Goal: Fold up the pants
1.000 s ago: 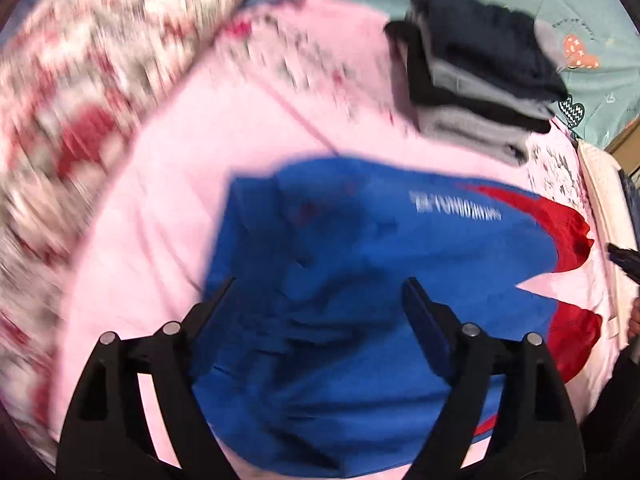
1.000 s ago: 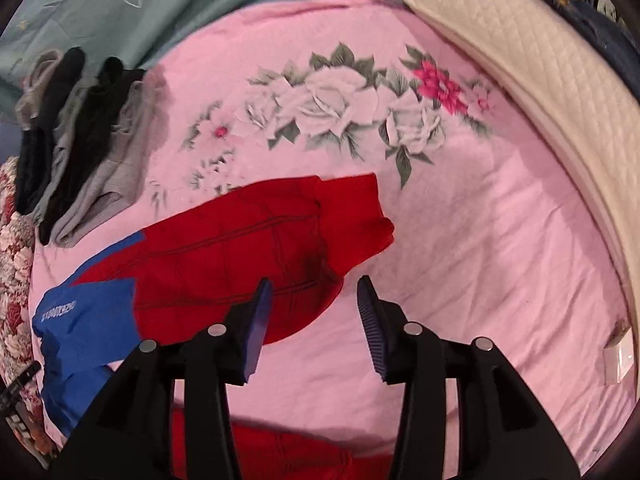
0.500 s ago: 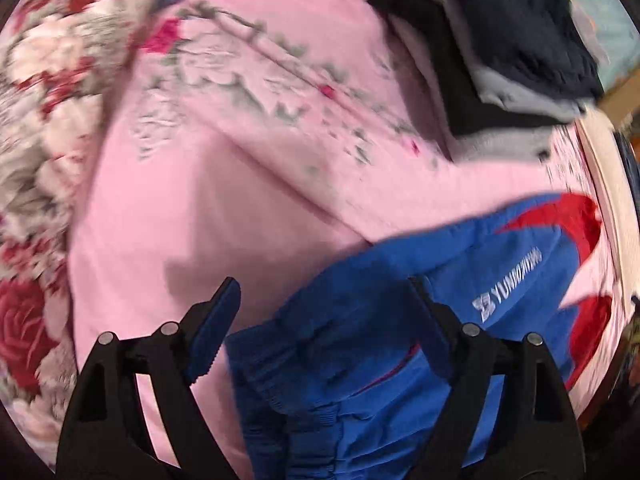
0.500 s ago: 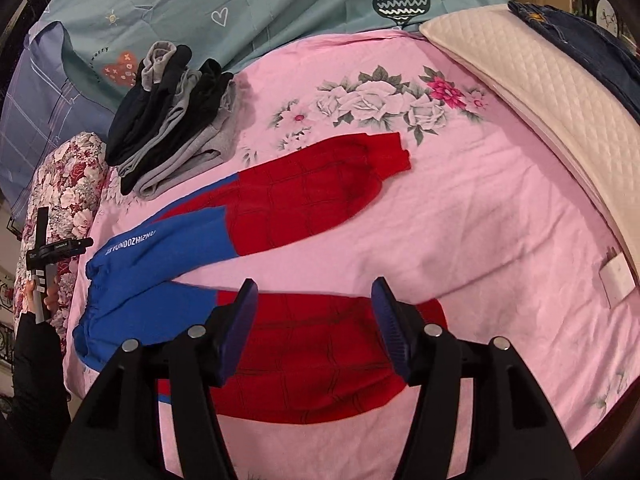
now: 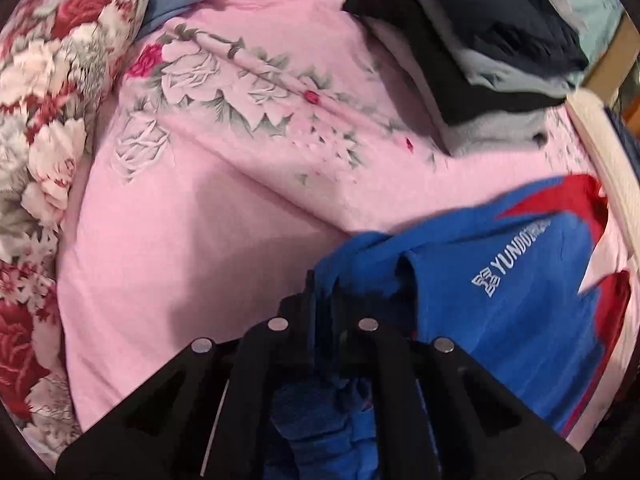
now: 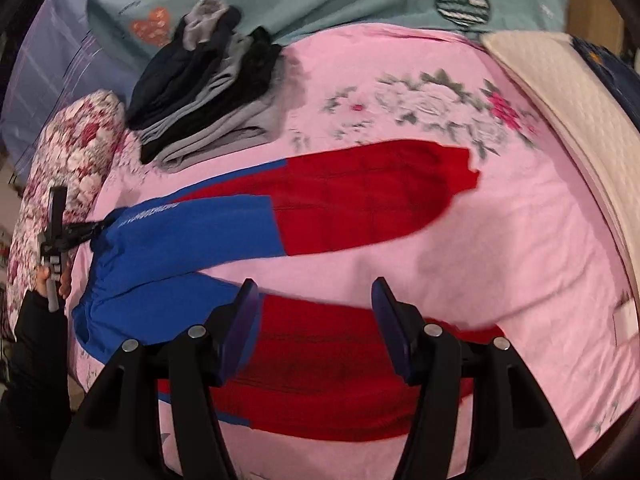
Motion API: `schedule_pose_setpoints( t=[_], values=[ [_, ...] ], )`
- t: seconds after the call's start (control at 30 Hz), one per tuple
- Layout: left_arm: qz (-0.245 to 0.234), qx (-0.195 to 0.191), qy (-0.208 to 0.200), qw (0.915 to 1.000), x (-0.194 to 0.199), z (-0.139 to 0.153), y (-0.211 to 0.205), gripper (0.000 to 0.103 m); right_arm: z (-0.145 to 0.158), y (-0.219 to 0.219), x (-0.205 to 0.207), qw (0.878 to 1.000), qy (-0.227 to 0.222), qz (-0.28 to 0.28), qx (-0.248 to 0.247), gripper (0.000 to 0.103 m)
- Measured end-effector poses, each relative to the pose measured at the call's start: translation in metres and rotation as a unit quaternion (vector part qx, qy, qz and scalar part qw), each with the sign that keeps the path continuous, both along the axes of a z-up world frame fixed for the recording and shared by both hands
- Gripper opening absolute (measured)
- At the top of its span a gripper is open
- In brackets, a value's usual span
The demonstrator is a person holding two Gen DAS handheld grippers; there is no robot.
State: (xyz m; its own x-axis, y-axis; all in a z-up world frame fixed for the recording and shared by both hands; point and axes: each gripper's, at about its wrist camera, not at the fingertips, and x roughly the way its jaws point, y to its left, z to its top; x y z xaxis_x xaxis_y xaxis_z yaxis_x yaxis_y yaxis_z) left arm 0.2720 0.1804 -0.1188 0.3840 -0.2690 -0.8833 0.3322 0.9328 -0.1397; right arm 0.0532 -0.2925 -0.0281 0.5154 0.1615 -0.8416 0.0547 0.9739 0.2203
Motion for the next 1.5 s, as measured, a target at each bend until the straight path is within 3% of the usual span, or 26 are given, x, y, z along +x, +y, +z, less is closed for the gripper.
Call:
schedule_pose_setpoints(
  t=[0.13, 0.27, 0.37, 0.47, 0.6, 0.73, 0.83, 0.93, 1.07, 1.2, 1.23, 1.3, 1.33, 1.4, 1.5],
  values=[
    [-0.005, 0.008, -0.023, 0.9997, -0.009, -0.013, -0.008, 0.006, -0.001, 0.066, 0.063, 0.992, -0.012, 0.122, -0.011, 0.060],
    [-0.003, -0.018, -0.031, 0.9993, -0.007, -0.010, -0.002, 0.006, -0.006, 0.137, 0.133, 0.966, -0.010, 0.258, -0.011, 0.059],
    [-0.010, -0.024, -0.030, 0.9992, -0.006, -0.011, 0.004, 0.006, -0.023, 0.188, 0.189, 0.949, -0.001, 0.313, -0.039, 0.058],
    [-0.011, -0.035, -0.023, 0.9991, -0.005, -0.013, 0.006, 0.007, -0.044, 0.222, 0.223, 0.933, 0.010, 0.354, -0.072, 0.047],
    [-0.010, -0.048, -0.018, 0.9986, -0.005, -0.013, 0.007, 0.007, -0.076, 0.251, 0.241, 0.909, 0.035, 0.394, -0.128, 0.046],
    [-0.012, -0.046, -0.018, 0.9987, -0.006, -0.014, 0.005, 0.008, -0.097, 0.262, 0.239, 0.889, 0.064, 0.432, -0.136, 0.047],
    [-0.015, -0.040, -0.021, 0.9989, -0.008, -0.014, 0.002, 0.008, -0.101, 0.271, 0.228, 0.871, 0.049, 0.457, -0.174, 0.051],
    [-0.016, -0.042, -0.020, 0.9988, -0.007, -0.014, 0.003, 0.008, -0.097, 0.275, 0.234, 0.871, 0.040, 0.451, -0.190, 0.056],
    [-0.016, -0.042, -0.020, 0.9988, -0.007, -0.015, 0.003, 0.008, -0.092, 0.271, 0.254, 0.889, 0.050, 0.434, -0.135, 0.053],
    [-0.017, -0.042, -0.020, 0.9988, -0.007, -0.014, 0.003, 0.008, -0.100, 0.277, 0.248, 0.874, 0.046, 0.453, -0.169, 0.050],
    [-0.017, -0.043, -0.019, 0.9987, -0.007, -0.014, 0.004, 0.008, -0.100, 0.279, 0.242, 0.871, 0.049, 0.460, -0.167, 0.045],
    [-0.015, -0.039, -0.024, 0.9988, -0.006, -0.013, 0.002, 0.008, -0.100, 0.283, 0.232, 0.865, 0.044, 0.472, -0.166, 0.015],
    [-0.013, -0.035, -0.027, 0.9989, -0.006, -0.012, 0.001, 0.007, -0.101, 0.288, 0.226, 0.860, 0.039, 0.479, -0.170, 0.009],
    [-0.009, -0.031, -0.045, 0.9985, -0.004, -0.003, -0.001, 0.006, -0.099, 0.291, 0.224, 0.858, 0.034, 0.482, -0.175, 0.005],
    [-0.001, -0.041, -0.064, 0.9971, 0.003, 0.009, 0.001, 0.006, -0.086, 0.281, 0.234, 0.874, 0.005, 0.453, -0.173, 0.005]
  ],
)
